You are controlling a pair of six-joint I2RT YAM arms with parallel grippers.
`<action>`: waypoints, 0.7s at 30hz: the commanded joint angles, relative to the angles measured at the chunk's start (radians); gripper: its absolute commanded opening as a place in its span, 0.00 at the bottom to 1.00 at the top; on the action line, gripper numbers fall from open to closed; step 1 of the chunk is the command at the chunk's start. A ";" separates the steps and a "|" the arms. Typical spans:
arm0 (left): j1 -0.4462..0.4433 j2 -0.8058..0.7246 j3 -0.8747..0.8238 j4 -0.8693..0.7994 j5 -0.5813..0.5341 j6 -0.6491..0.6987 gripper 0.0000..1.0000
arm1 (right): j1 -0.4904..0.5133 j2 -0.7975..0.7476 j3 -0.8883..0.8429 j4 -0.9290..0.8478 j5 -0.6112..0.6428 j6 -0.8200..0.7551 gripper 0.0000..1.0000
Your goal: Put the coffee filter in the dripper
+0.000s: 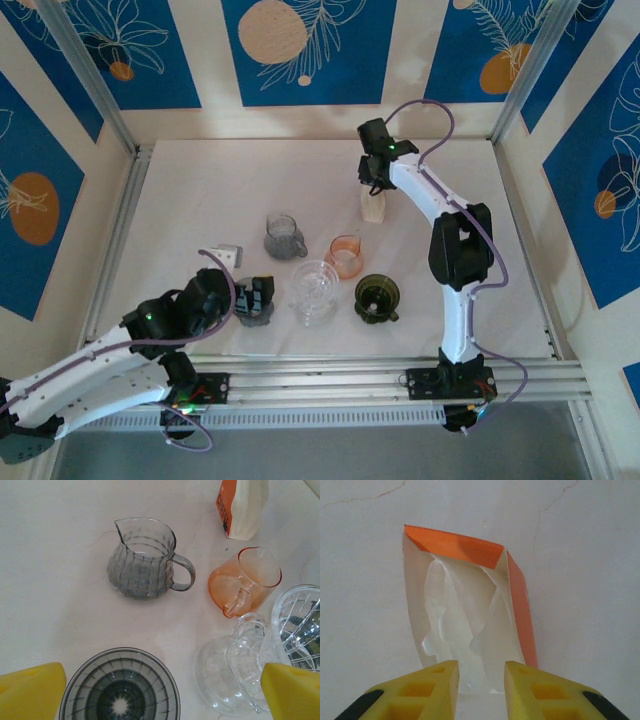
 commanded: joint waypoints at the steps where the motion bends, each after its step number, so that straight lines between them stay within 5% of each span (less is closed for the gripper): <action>1: 0.007 -0.001 0.006 0.019 -0.022 0.016 1.00 | -0.010 0.025 0.039 -0.026 0.015 0.027 0.30; 15: 0.008 -0.001 0.002 0.020 -0.025 0.016 1.00 | -0.015 0.060 0.058 -0.033 0.010 0.032 0.24; 21: 0.008 0.000 0.000 0.020 -0.023 0.015 1.00 | -0.013 0.053 0.062 -0.028 0.020 0.020 0.10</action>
